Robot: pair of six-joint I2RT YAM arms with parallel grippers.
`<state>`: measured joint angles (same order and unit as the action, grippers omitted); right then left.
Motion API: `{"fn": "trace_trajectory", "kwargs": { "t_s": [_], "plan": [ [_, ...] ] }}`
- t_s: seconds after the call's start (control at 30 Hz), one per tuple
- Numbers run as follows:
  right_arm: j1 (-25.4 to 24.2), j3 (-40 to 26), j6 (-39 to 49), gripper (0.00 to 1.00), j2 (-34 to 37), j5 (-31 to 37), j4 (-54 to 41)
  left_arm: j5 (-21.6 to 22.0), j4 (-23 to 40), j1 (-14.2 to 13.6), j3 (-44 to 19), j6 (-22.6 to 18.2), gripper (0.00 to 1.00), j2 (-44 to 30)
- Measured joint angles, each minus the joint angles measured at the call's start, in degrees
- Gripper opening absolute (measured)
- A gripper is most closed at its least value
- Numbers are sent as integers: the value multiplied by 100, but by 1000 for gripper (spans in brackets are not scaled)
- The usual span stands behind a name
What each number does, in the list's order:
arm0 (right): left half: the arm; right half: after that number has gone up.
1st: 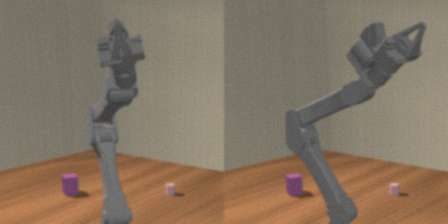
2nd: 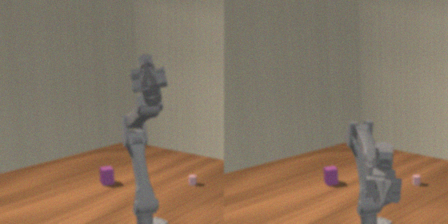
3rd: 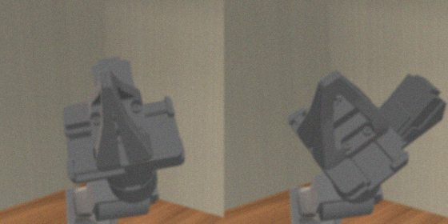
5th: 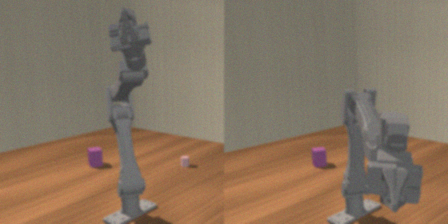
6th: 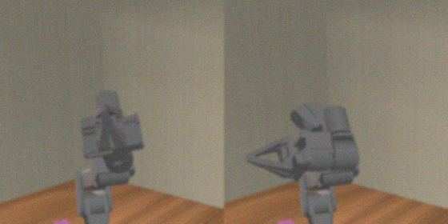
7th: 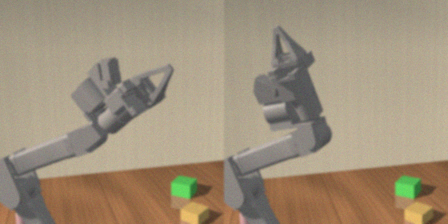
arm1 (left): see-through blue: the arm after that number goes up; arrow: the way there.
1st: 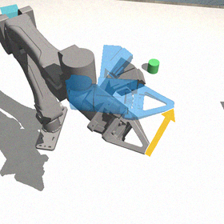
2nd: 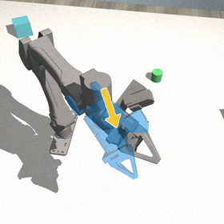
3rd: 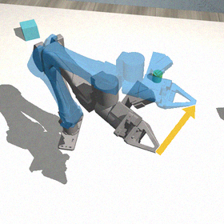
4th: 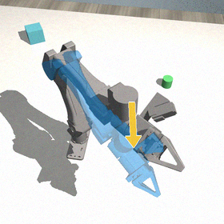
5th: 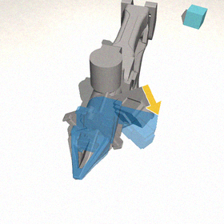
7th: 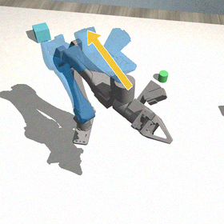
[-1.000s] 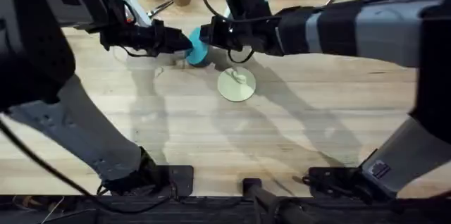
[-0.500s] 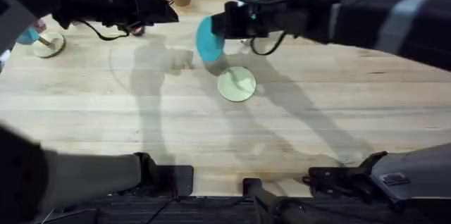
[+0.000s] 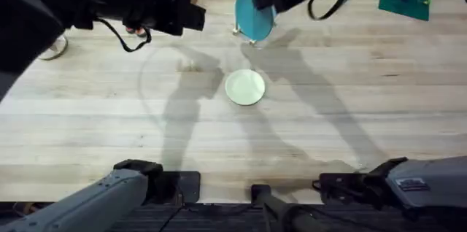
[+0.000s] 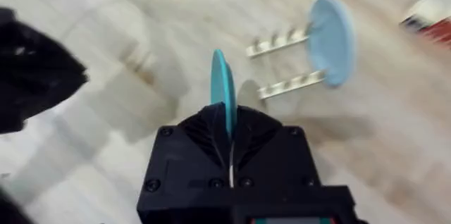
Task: Pick up the plates from the table one by one and place each into a slot on the dish rack.
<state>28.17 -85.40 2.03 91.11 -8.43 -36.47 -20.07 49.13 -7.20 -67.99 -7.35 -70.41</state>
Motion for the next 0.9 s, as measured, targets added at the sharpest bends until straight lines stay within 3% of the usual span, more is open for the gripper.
{"fn": "trace_trajectory", "kwargs": {
  "t_s": [0.33,0.37,0.53,0.57,0.9],
  "plan": [
    [-221,-768,1631,30,1,538,-135,651,229,-583,0,-157,69,378],
    [-221,-819,1810,30,0,571,-137,664,269,-599,0,-168,167,376],
    [-221,-938,2599,30,1,632,-133,756,318,-599,0,-211,927,374],
    [-221,-938,2731,30,2,637,-133,766,320,-599,0,-219,975,373],
    [-221,-938,3343,30,0,698,-39,788,318,-599,0,-234,994,374]
  ]
}}
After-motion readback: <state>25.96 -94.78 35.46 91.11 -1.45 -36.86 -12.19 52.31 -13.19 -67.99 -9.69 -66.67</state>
